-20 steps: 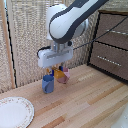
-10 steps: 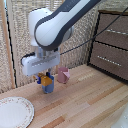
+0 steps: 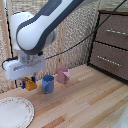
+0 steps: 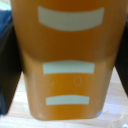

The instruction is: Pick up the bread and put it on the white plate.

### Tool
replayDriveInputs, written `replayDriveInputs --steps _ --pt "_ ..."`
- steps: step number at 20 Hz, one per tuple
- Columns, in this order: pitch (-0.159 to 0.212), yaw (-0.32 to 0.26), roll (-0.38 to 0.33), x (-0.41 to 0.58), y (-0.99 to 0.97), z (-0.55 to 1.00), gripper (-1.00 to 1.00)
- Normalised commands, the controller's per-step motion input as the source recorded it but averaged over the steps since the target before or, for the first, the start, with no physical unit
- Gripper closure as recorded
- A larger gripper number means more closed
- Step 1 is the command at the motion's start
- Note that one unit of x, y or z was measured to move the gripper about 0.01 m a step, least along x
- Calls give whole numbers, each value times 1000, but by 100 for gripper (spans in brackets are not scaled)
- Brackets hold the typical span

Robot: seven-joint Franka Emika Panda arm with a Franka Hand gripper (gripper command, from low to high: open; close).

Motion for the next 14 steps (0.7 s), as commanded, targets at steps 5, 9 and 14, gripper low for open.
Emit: replayDriveInputs --steps 5,9,14 --pt "7 0 -161 408 721 -265 100" --pt "-4 0 -203 269 728 -409 100" --pt "-99 0 -247 138 635 -397 100"
